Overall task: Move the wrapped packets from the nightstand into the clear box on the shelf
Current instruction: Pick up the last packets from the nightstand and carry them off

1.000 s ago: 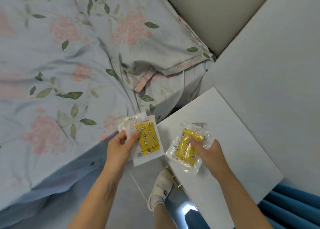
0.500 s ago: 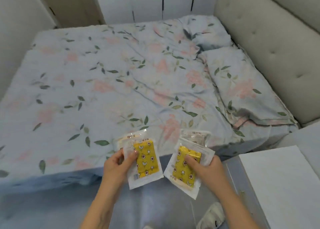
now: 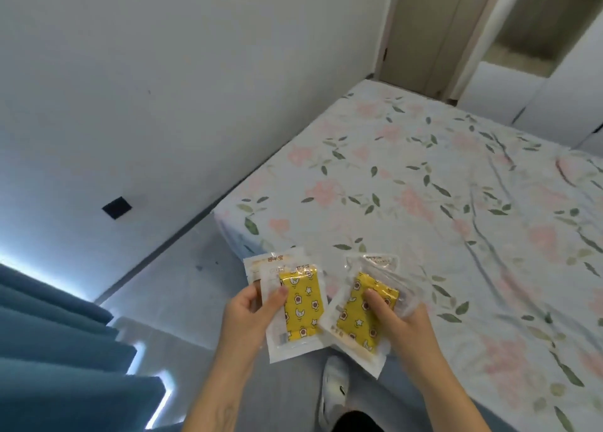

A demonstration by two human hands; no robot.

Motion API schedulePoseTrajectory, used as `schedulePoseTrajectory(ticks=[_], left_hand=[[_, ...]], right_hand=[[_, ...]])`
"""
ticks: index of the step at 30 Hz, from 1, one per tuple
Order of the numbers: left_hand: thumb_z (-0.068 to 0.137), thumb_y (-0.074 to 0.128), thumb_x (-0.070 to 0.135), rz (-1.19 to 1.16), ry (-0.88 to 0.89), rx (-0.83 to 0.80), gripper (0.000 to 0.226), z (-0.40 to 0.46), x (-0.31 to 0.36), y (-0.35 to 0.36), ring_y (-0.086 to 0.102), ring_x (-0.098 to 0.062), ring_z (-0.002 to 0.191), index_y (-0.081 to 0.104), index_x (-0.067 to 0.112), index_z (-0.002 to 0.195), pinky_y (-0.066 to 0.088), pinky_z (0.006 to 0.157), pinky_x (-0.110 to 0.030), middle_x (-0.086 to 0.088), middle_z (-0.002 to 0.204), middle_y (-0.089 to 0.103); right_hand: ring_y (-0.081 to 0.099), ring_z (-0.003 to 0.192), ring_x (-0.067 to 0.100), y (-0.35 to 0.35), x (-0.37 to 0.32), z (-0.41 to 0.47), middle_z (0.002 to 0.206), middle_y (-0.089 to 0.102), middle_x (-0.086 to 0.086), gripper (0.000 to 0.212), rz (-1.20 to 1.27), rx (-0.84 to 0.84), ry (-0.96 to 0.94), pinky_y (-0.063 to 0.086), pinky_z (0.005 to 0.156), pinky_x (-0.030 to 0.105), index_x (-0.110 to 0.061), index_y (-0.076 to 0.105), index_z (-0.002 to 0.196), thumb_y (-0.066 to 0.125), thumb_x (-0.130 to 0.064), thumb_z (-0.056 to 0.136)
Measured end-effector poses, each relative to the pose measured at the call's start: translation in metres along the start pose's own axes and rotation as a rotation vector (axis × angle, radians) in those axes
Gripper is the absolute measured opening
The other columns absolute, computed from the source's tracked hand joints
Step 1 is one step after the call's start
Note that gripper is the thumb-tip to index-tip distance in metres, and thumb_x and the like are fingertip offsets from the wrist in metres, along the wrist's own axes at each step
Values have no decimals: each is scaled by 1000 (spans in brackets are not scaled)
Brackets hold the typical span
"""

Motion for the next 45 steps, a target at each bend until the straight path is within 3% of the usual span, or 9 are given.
schedulePoseTrajectory(ticks=[5,11,15,19,25,29,34,40,45], left_hand=[[83,67,14,-77,-28,127,11,56,30,-66,74,-18,71,68,20,93,59,55,-29,4,80,77],[83,67,13,-97,-50,180,16,165,92,-122,75,-21,75,68,16,98,59,56,-30,-1,85,77],[84,66,15,-75,-22,201,13,230,150,-158,74,-15,70,68,18,97,56,50,-23,3,81,77],[86,63,12,-100,23,194,12,280,202,-194,74,-13,67,67,17,96,55,49,-21,5,78,77],[87,65,13,-82,9,206,14,362,247,-267,74,-23,82,69,13,100,59,79,-46,-2,90,77],[88,65,17,-16,9,175,12,428,278,-312,74,-21,81,68,15,99,59,78,-44,-1,89,77],[87,66,14,78,49,76,11,505,330,-355,74,-18,78,62,7,95,60,67,-33,-4,90,75],[88,64,12,69,50,-31,12,568,372,-369,74,-19,75,61,7,98,59,58,-27,-6,91,75],[86,66,15,85,63,-82,16,611,389,-363,73,-23,82,60,13,101,61,70,-39,-8,99,72]], right_hand=[[66,77,15,87,-17,70,91,64,4,10,146,-137,-14,57,63,26,-17,59,95,61,-20,85],[72,92,27,184,-37,180,101,74,13,45,227,-228,120,60,70,32,-16,63,115,60,-37,76],[73,81,30,243,-66,251,91,75,15,33,140,-210,119,60,65,35,-8,61,110,71,-6,79],[72,86,34,310,-101,300,95,74,16,89,63,-284,117,59,72,43,-8,64,110,96,-37,32],[72,88,35,400,-125,362,97,74,17,98,73,-287,157,58,77,48,-9,64,109,94,-51,25],[72,86,35,457,-138,407,96,74,18,104,86,-242,155,60,71,43,-8,64,109,94,-52,20],[73,82,33,524,-161,452,94,74,17,48,153,-161,128,60,61,37,-7,63,110,81,-18,68],[73,88,33,560,-181,488,98,74,15,34,162,-27,119,58,80,47,-9,66,107,75,-10,74],[73,85,29,565,-192,514,95,75,13,28,143,52,99,59,75,42,-7,65,107,70,-2,80]])
Point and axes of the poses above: each hand's wrist, its own z-axis towards the middle knuckle, its own y-axis out of the palm, x = y × z, the point moved 5 cm from there along z, towards the middle knuckle
